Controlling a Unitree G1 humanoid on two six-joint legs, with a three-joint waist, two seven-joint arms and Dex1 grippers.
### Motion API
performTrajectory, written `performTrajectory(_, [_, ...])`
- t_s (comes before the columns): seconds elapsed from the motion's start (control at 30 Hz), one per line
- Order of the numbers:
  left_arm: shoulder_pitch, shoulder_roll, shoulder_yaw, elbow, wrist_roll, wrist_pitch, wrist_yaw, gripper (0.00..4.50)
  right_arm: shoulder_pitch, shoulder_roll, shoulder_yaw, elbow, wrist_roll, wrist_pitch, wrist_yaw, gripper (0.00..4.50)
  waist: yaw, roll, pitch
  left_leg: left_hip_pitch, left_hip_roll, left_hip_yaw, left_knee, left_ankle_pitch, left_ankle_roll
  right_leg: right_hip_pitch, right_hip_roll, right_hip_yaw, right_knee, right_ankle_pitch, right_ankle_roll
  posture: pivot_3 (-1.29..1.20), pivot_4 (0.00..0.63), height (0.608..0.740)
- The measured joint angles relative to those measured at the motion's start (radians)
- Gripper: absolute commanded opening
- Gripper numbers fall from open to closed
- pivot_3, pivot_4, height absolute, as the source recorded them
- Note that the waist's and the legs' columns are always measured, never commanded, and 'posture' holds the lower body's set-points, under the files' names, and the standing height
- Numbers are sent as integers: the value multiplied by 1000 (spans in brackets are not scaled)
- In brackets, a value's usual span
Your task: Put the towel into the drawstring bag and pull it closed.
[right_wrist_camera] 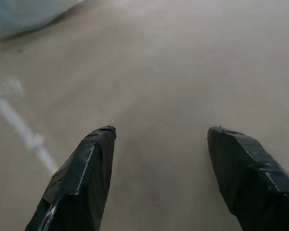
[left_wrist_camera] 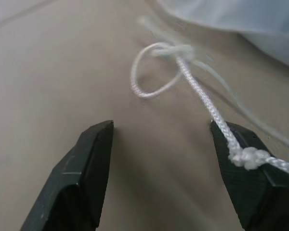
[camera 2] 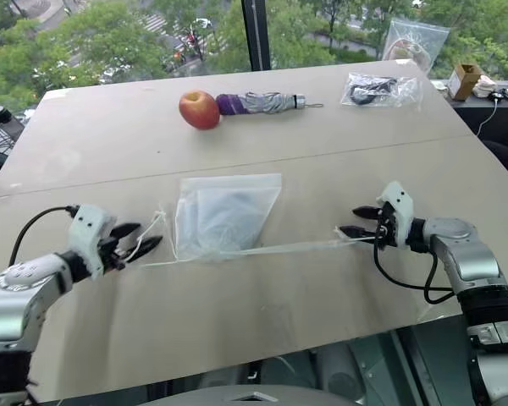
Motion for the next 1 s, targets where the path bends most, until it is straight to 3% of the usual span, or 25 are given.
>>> performTrajectory(0.5, [-8, 38, 98, 55, -105, 59, -102, 3259, -162, 77, -146, 153, 51, -92, 17, 3261, 8, 0, 0, -3, 3, 3, 1, -1, 1, -1, 2, -1, -1, 0, 0, 0, 150, 740])
performTrajectory(0.77, [-158, 144, 189, 293, -99, -19, -139, 3259, -373, 37, -297, 381, 73, -98, -68, 3261, 7, 0, 1, -3, 3, 3, 1, -1, 1, -2, 2, -2, -2, 2, -3, 0, 150, 740])
performTrajectory(1.0, [-181, 140, 207, 352, -87, -42, -121, 3259, -279, 47, -272, 332, 83, -29, 23, 3261, 5, 0, 1, -5, 4, 3, -4, -2, 3, -2, 1, -2, -7, 5, 0, 0, 150, 740])
